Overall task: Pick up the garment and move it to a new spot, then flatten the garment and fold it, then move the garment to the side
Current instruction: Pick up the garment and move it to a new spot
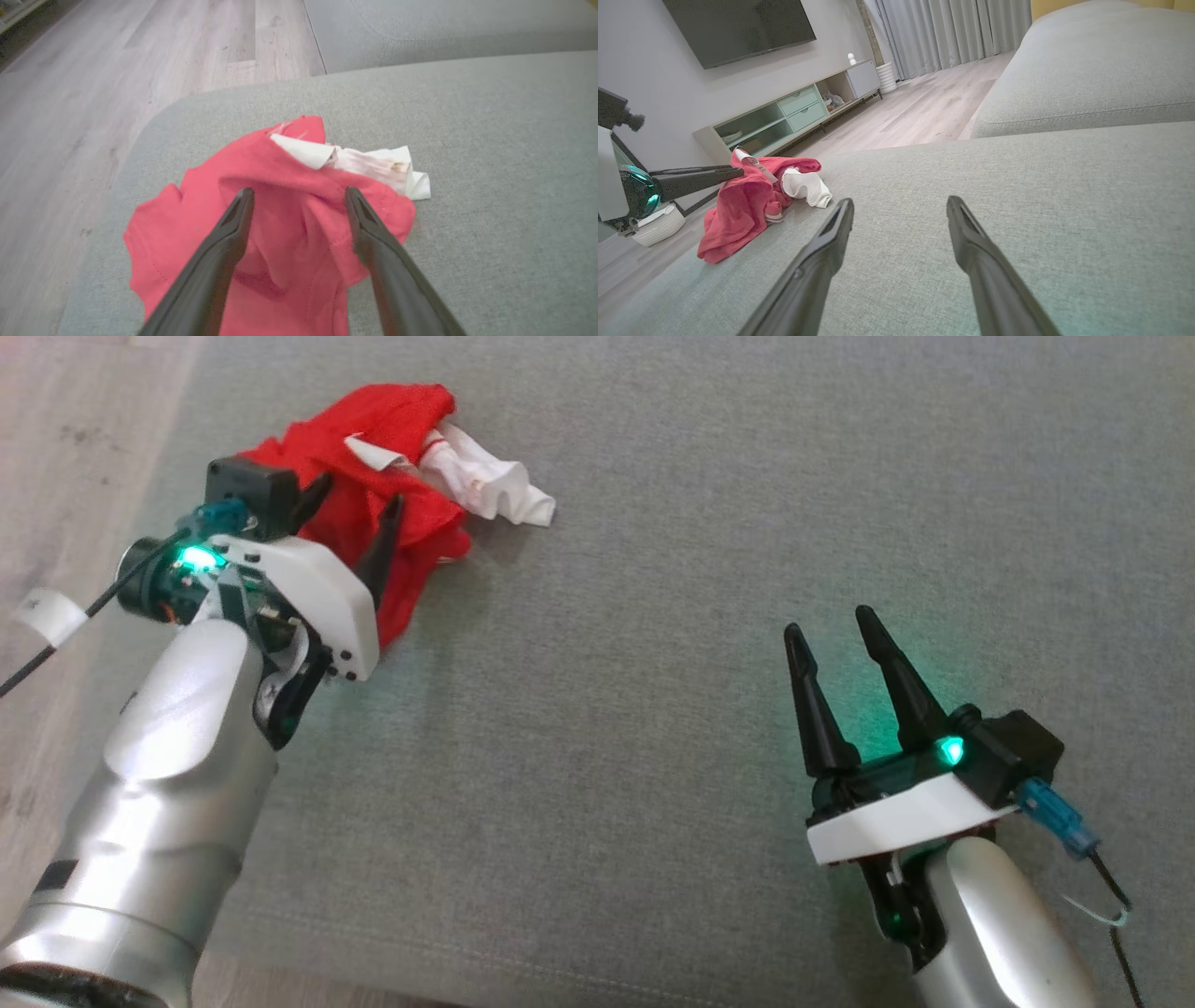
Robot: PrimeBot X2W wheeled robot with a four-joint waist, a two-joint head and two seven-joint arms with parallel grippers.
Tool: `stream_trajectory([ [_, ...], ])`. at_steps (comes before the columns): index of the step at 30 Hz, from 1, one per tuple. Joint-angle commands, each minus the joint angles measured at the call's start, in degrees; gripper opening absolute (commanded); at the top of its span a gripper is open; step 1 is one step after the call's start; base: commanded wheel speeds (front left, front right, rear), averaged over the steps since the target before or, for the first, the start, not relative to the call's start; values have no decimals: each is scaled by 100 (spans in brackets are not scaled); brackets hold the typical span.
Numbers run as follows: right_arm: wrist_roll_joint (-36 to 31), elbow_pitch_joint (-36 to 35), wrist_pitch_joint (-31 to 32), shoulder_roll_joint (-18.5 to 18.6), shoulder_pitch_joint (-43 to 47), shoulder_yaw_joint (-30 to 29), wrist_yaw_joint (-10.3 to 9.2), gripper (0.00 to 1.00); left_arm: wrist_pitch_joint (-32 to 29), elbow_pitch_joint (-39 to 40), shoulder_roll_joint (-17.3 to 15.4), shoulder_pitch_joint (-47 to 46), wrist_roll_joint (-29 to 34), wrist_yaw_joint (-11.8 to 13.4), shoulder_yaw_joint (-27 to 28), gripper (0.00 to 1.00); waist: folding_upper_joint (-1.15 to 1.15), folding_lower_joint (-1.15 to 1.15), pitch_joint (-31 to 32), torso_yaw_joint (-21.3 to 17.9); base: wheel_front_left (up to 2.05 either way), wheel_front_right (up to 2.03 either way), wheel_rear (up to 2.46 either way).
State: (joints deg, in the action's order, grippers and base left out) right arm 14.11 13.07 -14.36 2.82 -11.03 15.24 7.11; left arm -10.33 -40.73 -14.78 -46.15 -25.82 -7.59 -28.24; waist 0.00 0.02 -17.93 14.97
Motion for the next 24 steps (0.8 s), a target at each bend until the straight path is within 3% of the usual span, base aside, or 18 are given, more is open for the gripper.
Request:
stream_trajectory([
  [1,-2,-188,-59,6,-173,162,37,100,-9,-46,-294,-312,-131,11,31,100,0,-2,-122,-97,0,0,0],
  [7,8,-160,-61,6,-251,187,37,100,109,-557,-267,-461,-570,11,-89,100,0,-2,-188,-193,0,0,0],
  [8,9,-154,-61,6,-263,189,37,100,149,-631,-271,-482,-644,11,-121,73,0,-2,-189,-213,0,0,0],
  [9,7,-149,-62,6,-271,182,37,100,235,-703,-281,-505,-706,11,-120,13,0,-2,-184,-229,0,0,0],
  [10,6,-146,-62,6,-273,166,37,100,369,-743,-288,-530,-751,11,-128,0,0,-2,-173,-244,0,0,0],
  [18,60,-92,-63,6,-123,131,37,100,1983,-299,-410,-761,-1271,10,-26,0,0,-2,248,-343,0,0,0],
  [24,185,-87,-63,6,-6,159,37,100,2421,647,-529,-729,-1470,10,187,0,0,-2,617,-456,0,0,0],
])
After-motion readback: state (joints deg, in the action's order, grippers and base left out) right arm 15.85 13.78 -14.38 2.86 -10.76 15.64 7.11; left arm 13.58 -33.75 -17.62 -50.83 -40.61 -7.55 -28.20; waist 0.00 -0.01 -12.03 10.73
